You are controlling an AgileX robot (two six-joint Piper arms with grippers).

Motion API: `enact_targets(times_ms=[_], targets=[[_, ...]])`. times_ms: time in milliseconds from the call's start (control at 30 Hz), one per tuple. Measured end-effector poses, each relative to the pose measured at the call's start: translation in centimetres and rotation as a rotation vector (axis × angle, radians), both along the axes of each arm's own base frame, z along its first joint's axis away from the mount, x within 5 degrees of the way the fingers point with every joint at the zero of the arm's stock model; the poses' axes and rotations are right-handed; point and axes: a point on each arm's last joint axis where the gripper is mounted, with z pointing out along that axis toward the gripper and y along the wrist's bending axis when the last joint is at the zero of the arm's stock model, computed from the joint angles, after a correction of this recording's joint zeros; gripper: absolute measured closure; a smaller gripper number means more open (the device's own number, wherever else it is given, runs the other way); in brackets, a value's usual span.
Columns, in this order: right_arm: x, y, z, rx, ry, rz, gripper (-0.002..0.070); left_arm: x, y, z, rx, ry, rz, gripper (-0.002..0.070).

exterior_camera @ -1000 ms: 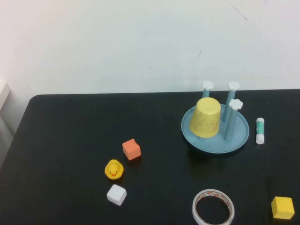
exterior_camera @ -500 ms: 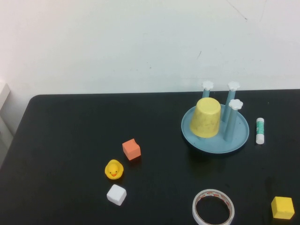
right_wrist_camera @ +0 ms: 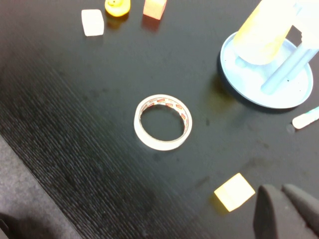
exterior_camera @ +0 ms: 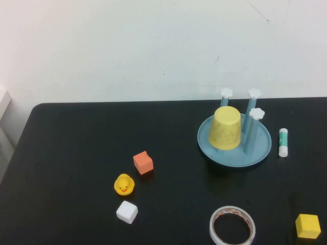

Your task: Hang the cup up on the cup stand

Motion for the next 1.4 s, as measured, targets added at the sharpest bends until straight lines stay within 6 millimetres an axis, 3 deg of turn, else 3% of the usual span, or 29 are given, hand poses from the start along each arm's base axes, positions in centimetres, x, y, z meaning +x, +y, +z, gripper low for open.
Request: enact_targets(times_ms=[233, 467, 1400], targets=[[0.00, 0.00, 0.00, 0.000, 0.000, 0.000, 0.0678, 0.00, 0.00, 0.00, -0.011, 0.000, 0.003, 0.0675], [0.00, 0.00, 0.00, 0.000, 0.000, 0.000, 0.0678, -0.04, -0.14, 0.01, -0.138, 0.010, 0.008, 0.0675], [0.00, 0.00, 0.00, 0.000, 0.000, 0.000, 0.0678, -0.06, -0.14, 0.03, -0.118, 0.014, -0.002, 0.0675]])
